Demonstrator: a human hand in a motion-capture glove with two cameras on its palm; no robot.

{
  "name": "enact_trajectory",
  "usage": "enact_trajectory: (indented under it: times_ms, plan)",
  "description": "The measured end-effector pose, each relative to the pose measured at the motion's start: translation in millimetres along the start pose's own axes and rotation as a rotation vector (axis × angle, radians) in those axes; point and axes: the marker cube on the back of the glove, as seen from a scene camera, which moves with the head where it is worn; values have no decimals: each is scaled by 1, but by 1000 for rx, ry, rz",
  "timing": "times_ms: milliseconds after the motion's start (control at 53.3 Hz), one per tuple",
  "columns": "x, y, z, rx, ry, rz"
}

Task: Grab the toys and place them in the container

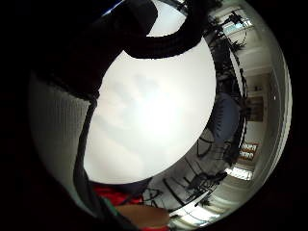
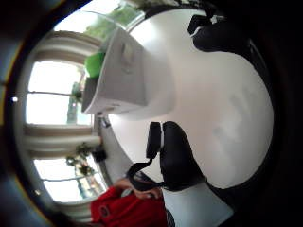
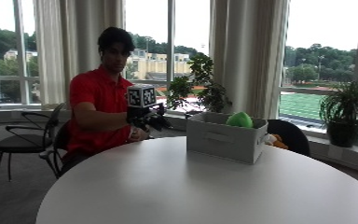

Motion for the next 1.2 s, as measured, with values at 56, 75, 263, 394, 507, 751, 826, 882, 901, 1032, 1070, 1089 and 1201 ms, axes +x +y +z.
enact_trajectory:
  times_ms: [56,75,263,394,507,751,826,882,901,1032,1070,1089,1201]
  plan:
    - [4,0,-1,-13,-4,-80]
    - [4,0,-1,-13,-5,-82]
    - [-2,11,0,-38,-16,-93]
    - [-4,15,2,-39,-11,-92]
    - [-3,10,1,-28,-15,-88]
    - [-4,11,2,-21,-7,-102]
    - [-5,12,1,-27,-12,-101]
    - [-5,12,1,-30,-13,-108]
    - [-5,11,1,-29,-12,-109]
    - [-6,12,1,-27,-17,-95]
    - [-6,13,1,-30,-17,-92]
    - [-7,13,1,-30,-18,-92]
    - [-2,9,0,-18,1,-114]
